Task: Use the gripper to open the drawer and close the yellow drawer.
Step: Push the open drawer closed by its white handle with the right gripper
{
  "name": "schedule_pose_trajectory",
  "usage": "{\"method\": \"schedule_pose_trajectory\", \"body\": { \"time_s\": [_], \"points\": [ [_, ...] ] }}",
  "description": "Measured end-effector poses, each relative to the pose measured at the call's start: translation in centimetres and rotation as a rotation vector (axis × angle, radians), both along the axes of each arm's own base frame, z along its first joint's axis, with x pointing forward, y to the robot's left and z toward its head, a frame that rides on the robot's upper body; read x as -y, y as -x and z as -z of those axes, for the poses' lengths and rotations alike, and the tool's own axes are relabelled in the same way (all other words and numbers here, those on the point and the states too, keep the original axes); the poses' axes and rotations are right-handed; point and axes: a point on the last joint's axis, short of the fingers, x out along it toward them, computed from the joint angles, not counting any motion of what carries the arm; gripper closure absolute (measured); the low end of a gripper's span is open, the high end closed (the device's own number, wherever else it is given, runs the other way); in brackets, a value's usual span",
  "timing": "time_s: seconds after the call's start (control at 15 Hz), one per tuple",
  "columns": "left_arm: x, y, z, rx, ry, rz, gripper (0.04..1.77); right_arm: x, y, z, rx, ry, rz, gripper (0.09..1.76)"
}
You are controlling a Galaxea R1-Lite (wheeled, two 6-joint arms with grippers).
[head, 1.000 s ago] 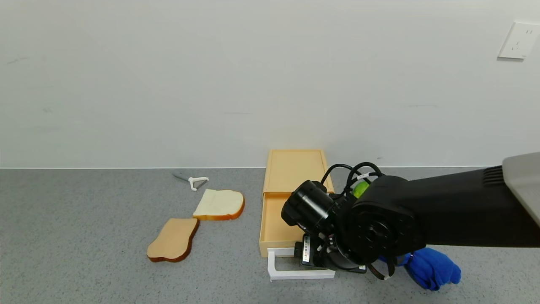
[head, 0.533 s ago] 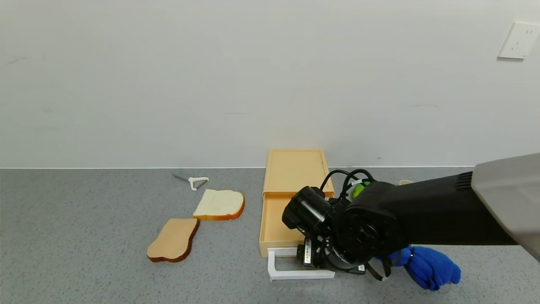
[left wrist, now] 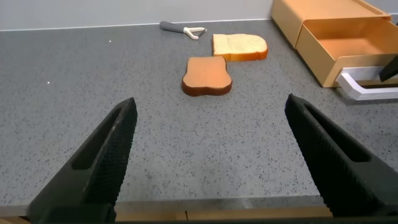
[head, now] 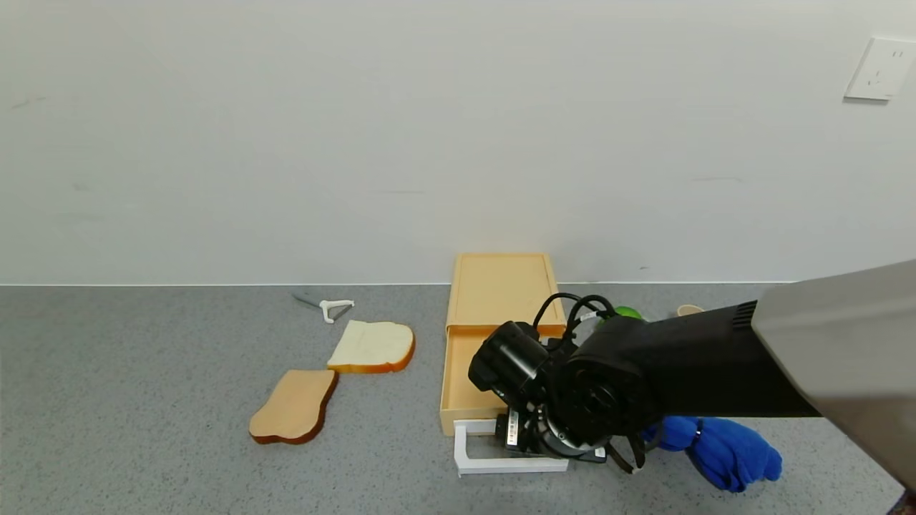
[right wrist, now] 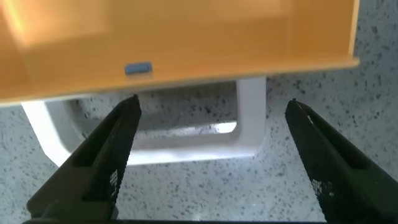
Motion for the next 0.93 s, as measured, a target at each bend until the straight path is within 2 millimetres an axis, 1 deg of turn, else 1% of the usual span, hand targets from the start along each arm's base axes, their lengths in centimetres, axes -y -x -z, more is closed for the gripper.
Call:
{"method": "schedule_pose_trajectory", "body": {
  "time_s": [0.2, 0.4, 0.93],
  "points": [
    [0.0, 0.0, 0.0, 0.000, 0.000, 0.000, 0.09, -0.2, -0.4, 0.3, 0.022, -0.001, 0.007, 0.14],
    [0.0, 0.0, 0.0, 0.000, 0.000, 0.000, 0.09, -0.4, -0.7, 0.2, 0.047, -0.019, 0.013, 0.14],
    [0.0, 0.0, 0.0, 0.000, 0.000, 0.000, 0.09, 0.3, -2.5, 0.0, 0.079, -0.032, 0.034, 0.14]
  ]
}}
